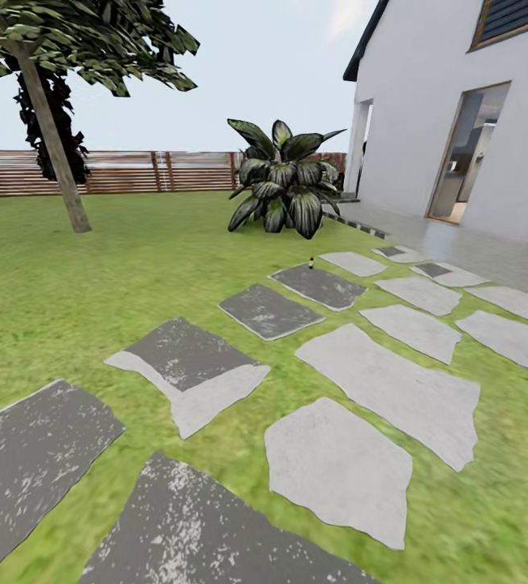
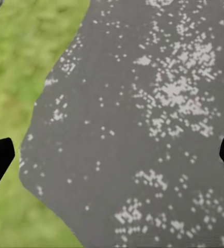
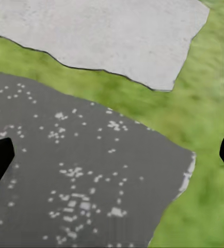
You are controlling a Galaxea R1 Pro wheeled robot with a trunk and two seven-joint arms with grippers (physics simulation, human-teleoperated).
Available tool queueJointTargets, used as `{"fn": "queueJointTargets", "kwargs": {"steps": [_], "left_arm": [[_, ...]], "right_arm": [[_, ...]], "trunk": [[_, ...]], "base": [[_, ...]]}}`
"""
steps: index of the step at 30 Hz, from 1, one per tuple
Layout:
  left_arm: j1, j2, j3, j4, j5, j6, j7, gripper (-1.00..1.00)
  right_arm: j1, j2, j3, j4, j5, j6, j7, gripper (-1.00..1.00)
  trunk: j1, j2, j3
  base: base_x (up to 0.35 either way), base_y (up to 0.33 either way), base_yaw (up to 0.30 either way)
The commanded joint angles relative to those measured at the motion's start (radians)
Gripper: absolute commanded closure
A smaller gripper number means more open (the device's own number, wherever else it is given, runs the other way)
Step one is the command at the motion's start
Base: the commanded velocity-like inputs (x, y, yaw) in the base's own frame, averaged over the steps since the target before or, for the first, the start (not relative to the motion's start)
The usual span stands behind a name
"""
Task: Pick up the pesticide atomizer in the garden and spray insectifuge to fully cover both potted plants in the garden.
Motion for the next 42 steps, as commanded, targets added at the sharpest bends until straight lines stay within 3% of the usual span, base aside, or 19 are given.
{"fn": "queueJointTargets", "kwargs": {"steps": [1, 10, 21, 42], "left_arm": [[-0.001, 0.000, 0.002, 0.001, 0.001, -0.003, 0.001, -1.00], [-0.001, 0.000, 0.000, 0.001, -0.004, -0.003, 0.000, -1.00], [-0.001, -0.002, 0.000, 0.001, -0.006, -0.003, 0.000, -1.00], [-0.001, -0.001, 0.001, 0.001, 0.000, -0.003, 0.000, -1.00]], "right_arm": [[0.000, 0.000, 0.000, -0.033, 0.002, -0.002, -0.003, -1.00], [0.000, -0.008, -0.006, -0.199, 0.002, -0.003, -0.005, -1.00], [0.000, -0.009, 0.003, -0.129, 0.010, -0.004, 0.002, -1.00], [0.000, -0.016, -0.003, -0.140, 0.007, -0.005, -0.003, -1.00]], "trunk": [[0.000, 0.000, -0.001], [0.000, 0.000, -0.001], [0.000, 0.000, -0.001], [0.000, 0.000, -0.001]], "base": [[0.291, -0.142, 0.000], [0.291, -0.142, 0.000], [0.291, -0.142, 0.000], [0.291, -0.142, 0.000]]}}
